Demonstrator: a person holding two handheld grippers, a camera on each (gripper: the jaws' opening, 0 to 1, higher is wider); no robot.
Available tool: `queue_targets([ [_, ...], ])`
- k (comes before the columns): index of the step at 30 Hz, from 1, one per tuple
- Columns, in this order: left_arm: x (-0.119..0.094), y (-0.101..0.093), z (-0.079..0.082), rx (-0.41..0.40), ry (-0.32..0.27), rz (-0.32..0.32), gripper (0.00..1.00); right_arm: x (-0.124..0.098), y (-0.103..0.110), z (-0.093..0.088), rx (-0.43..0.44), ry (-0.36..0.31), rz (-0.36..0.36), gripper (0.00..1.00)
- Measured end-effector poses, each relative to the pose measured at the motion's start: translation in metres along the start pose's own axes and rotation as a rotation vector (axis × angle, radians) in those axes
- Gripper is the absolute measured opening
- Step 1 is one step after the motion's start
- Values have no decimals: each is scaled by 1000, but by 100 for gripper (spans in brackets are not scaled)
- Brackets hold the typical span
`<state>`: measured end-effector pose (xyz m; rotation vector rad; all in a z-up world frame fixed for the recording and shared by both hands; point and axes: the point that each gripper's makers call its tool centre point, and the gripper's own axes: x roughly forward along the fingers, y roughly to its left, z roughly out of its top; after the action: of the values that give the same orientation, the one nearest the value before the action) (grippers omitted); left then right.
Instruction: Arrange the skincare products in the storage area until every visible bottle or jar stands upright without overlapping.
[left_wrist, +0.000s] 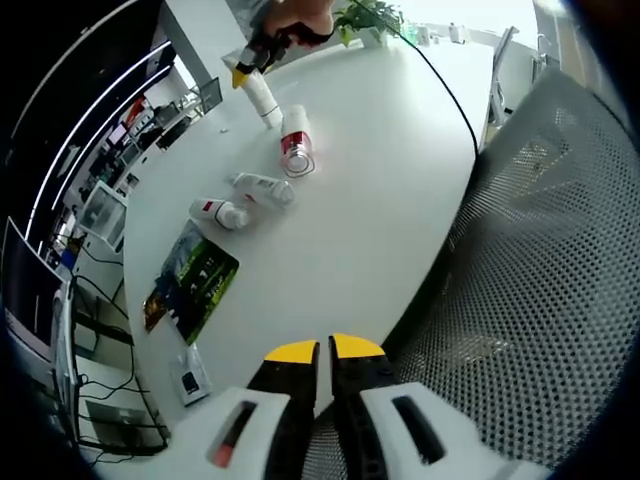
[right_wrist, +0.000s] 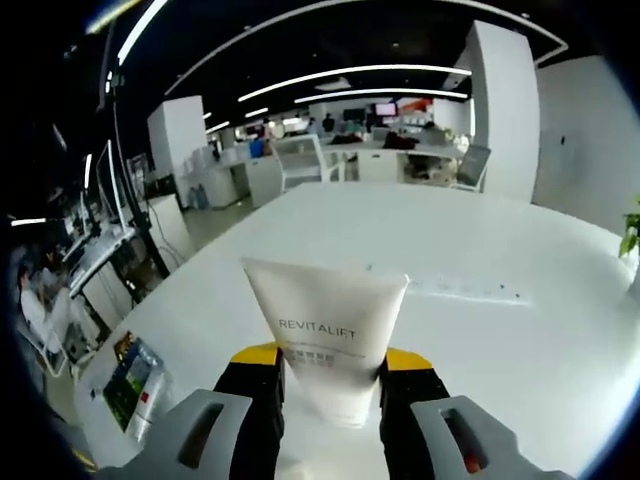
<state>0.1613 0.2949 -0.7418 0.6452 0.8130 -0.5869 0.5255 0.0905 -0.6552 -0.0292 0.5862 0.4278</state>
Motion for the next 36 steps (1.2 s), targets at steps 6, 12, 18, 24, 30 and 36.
queue_targets([
  [6, 0, -1, 0, 2, -1, -3, 0, -2, 0, -5, -2, 21, 14, 36],
  [12, 0, 0, 1, -1, -3, -2, 0, -10, -5, -11, -16, 40, 13, 42],
  [18, 0, -1, 1, 3, -3, -6, 0, -17, -6, -7, 20, 20, 11, 44],
  [24, -1, -1, 1, 3, -5, -2, 0, -27, 2, -36, -36, 109, 51, 48],
  [30, -1, 1, 1, 1, -8, 6, 0, -40, 37, -88, -332, 344, 285, 49],
  [36, -1, 1, 2, 2, -9, 7, 0, -53, 73, -123, -754, 455, 499, 54],
])
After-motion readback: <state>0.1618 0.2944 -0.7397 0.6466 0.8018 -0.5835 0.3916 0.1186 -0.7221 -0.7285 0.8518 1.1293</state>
